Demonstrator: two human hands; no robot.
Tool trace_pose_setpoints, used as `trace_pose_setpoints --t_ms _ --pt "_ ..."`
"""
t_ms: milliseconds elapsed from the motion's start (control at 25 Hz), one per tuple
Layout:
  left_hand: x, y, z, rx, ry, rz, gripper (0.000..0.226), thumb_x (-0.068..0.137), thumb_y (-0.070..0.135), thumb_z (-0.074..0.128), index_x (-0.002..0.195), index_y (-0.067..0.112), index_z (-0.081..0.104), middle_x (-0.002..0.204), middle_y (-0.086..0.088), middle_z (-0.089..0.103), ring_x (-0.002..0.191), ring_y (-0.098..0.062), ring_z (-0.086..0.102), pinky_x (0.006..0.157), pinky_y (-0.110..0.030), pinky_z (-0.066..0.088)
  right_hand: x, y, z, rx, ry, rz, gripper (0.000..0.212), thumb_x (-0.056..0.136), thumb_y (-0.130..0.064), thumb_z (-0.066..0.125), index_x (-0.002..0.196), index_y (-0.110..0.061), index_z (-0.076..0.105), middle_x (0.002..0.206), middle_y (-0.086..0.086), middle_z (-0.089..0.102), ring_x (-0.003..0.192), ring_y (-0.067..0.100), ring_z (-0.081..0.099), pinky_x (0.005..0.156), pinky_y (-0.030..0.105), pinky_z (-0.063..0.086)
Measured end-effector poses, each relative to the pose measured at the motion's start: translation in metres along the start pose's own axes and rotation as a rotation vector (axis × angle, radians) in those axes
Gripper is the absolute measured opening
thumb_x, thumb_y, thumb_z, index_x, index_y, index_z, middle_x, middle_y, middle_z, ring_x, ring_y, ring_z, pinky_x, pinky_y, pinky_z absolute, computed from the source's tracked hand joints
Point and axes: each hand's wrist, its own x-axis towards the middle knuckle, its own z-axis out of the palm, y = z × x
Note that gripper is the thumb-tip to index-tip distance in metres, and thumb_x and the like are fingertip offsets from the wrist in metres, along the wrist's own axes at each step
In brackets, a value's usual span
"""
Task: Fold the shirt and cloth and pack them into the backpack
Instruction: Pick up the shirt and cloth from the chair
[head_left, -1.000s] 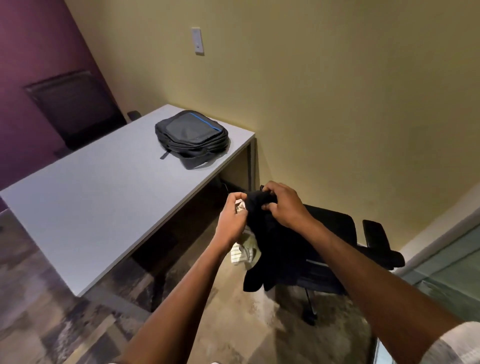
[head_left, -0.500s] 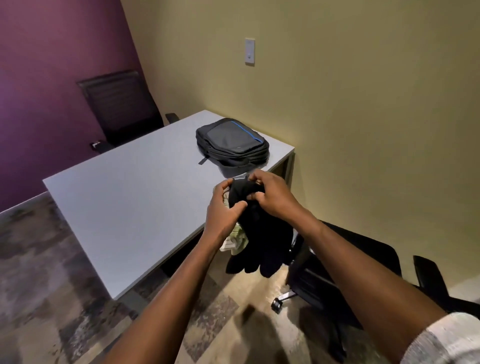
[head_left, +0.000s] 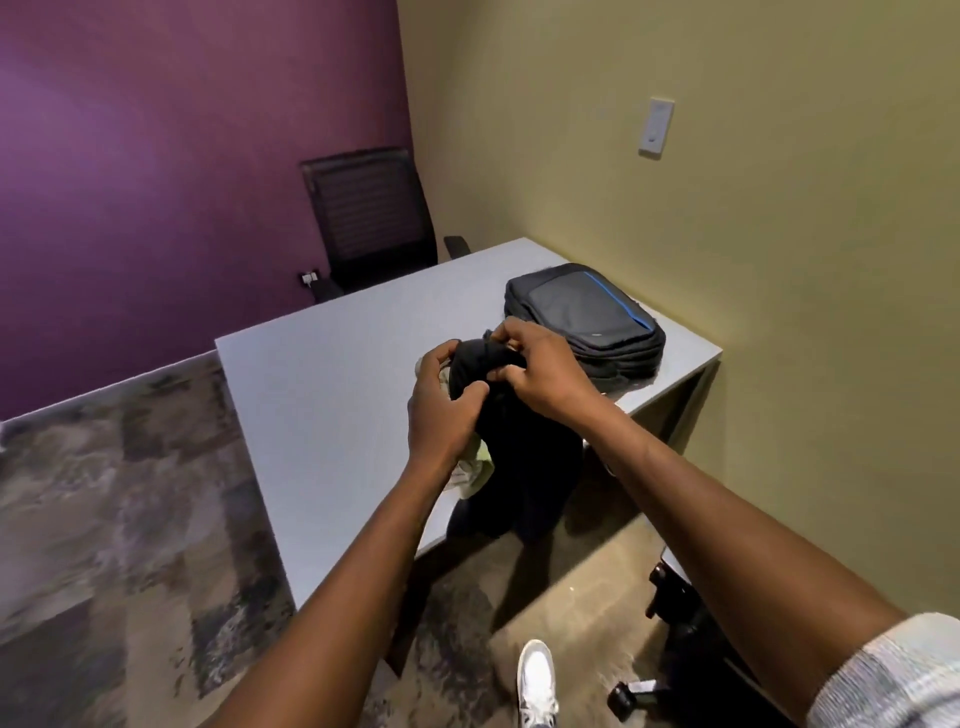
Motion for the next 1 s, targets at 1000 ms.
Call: trace_pose_setpoints --t_ms 1000 --pt "0.274 -0.171 -0.078 0.06 0.246 -0.305 0.057 0.087 0.014 0.07 0.136 0.032 0.05 0.129 0.012 0.056 0.112 -0.008 0.056 0.081 -0.009 0.042 0.305 0.062 0.227 0.104 -0.372 -0.125 0.025 0.081 -0.013 0.072 0.101 -0.015 0.057 0.098 0.005 0.058 0.087 0.021 0.053 0.075 0.03 0.039"
